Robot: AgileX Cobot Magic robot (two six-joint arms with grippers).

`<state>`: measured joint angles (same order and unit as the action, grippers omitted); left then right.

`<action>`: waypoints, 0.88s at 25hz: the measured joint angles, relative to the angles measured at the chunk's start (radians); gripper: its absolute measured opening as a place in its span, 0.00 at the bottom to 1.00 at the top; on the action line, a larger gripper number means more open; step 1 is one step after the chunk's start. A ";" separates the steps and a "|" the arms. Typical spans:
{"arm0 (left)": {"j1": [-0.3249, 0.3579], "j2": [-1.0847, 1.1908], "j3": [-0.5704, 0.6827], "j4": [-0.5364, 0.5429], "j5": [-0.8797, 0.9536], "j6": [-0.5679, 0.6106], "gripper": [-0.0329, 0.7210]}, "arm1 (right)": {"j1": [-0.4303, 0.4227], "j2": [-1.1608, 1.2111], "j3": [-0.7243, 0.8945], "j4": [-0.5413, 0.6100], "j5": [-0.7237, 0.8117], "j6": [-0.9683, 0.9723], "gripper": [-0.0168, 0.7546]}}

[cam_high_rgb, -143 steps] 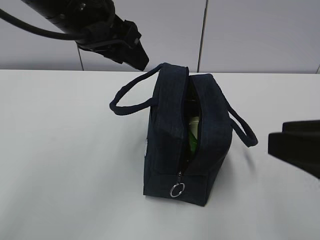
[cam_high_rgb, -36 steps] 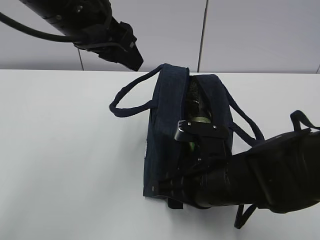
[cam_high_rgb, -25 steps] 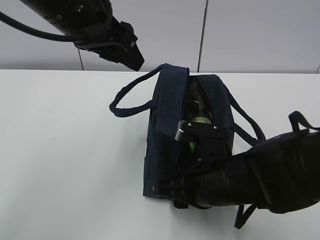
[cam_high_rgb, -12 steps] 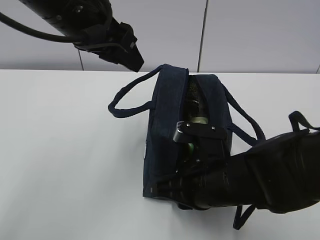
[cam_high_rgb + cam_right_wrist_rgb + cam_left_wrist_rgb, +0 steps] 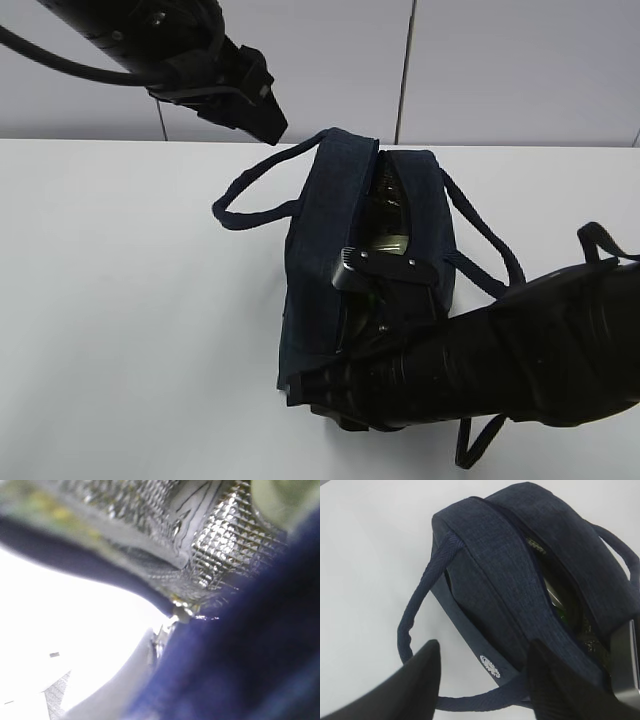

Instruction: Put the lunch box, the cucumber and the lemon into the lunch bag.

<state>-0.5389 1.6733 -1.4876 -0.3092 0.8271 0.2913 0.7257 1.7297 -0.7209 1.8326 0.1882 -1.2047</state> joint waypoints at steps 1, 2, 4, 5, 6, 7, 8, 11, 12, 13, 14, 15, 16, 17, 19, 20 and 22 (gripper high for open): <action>0.000 0.000 0.000 0.000 0.000 0.000 0.55 | 0.000 0.000 0.000 0.000 0.007 0.000 0.02; 0.000 0.000 0.000 0.000 0.000 0.000 0.55 | 0.000 0.000 0.000 -0.002 0.018 0.000 0.02; 0.000 0.000 0.000 0.000 0.004 0.000 0.55 | 0.000 0.000 0.000 -0.008 0.029 0.000 0.02; 0.000 0.000 0.000 0.000 0.004 0.000 0.55 | 0.000 0.000 0.000 -0.011 0.035 0.000 0.02; 0.000 0.000 0.000 0.000 0.006 0.000 0.55 | 0.000 0.000 0.000 -0.013 0.042 0.000 0.02; 0.000 0.000 0.000 0.000 0.006 0.000 0.55 | 0.000 0.000 0.000 -0.015 0.045 0.000 0.02; 0.000 0.000 0.000 0.000 0.006 0.000 0.55 | 0.000 -0.003 0.000 -0.015 0.047 0.000 0.02; 0.000 0.000 0.000 0.000 0.008 0.000 0.55 | 0.000 -0.029 0.000 -0.023 0.047 0.000 0.02; 0.000 0.000 0.000 0.000 0.008 0.000 0.55 | 0.000 -0.038 0.000 -0.026 0.047 0.000 0.02; 0.000 0.000 0.000 0.002 0.009 0.000 0.55 | 0.000 -0.050 0.000 -0.031 0.047 0.000 0.02; 0.000 0.000 0.000 0.004 0.011 0.000 0.55 | 0.000 -0.061 0.000 -0.032 0.047 0.000 0.02; 0.000 0.000 0.000 0.006 0.011 0.000 0.55 | 0.000 -0.071 0.000 -0.034 0.047 0.000 0.02; 0.000 0.000 0.000 0.010 0.011 0.000 0.55 | 0.000 -0.081 0.000 -0.036 0.047 0.000 0.02; 0.000 0.000 0.000 0.014 0.013 0.000 0.55 | 0.000 -0.091 0.000 -0.038 0.047 0.000 0.02; 0.000 0.000 0.000 0.018 0.015 0.000 0.55 | 0.000 -0.104 0.000 -0.042 0.047 0.000 0.02; 0.000 0.000 0.000 0.018 0.020 0.000 0.55 | 0.000 -0.109 0.000 -0.042 0.047 0.000 0.02; 0.000 0.000 0.000 0.021 0.022 0.000 0.55 | 0.000 -0.115 0.000 -0.042 0.047 0.000 0.02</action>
<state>-0.5389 1.6733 -1.4876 -0.2887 0.8492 0.2913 0.7257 1.6145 -0.7209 1.7905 0.2356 -1.2047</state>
